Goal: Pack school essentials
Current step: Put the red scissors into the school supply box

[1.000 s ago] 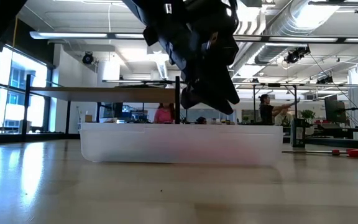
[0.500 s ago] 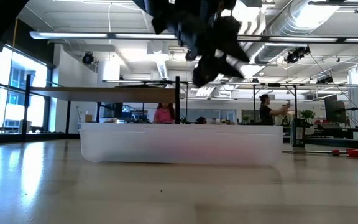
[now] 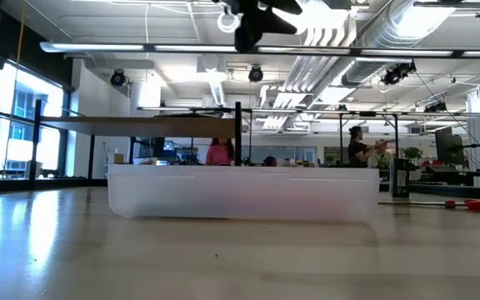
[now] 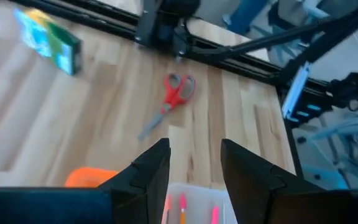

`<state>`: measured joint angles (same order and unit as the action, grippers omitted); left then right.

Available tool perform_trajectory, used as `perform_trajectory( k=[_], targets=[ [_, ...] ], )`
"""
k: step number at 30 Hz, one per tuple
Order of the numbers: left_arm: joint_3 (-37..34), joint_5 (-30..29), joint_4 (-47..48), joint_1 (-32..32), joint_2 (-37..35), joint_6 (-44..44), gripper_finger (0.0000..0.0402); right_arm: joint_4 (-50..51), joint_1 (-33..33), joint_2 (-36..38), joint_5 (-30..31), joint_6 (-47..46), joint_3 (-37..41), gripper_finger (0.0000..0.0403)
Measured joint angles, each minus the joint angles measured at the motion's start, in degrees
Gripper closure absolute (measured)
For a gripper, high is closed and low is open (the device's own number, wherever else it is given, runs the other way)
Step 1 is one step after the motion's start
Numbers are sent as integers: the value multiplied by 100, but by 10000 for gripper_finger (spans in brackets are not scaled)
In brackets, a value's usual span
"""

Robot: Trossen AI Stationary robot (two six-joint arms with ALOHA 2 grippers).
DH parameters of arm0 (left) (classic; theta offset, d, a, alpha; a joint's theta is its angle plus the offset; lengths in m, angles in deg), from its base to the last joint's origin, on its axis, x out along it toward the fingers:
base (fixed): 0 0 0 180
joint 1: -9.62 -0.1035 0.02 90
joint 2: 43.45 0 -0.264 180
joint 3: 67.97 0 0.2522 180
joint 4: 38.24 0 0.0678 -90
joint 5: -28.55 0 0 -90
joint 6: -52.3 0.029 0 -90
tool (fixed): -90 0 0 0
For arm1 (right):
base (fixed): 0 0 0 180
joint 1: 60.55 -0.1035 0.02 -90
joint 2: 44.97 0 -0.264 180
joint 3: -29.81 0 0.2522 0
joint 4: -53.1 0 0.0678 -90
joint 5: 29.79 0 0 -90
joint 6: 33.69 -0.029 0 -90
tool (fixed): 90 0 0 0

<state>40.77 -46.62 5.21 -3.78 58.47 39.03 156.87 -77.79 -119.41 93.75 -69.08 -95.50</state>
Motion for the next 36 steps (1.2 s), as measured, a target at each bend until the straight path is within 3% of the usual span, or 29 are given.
perform_trajectory(
  k=[13,24,36],
  targets=[
    [-53,-92,1301,-302,-493,92,271,-28,0,1368,-1233,-1827,2735,259],
    [-1395,-2,213,38,-486,-610,271,-646,-4,1531,-2467,-1981,4415,235],
    [-1637,-2,-24,66,-489,-674,271,-2177,-4,1529,-3744,-2392,6319,212]
  ],
)
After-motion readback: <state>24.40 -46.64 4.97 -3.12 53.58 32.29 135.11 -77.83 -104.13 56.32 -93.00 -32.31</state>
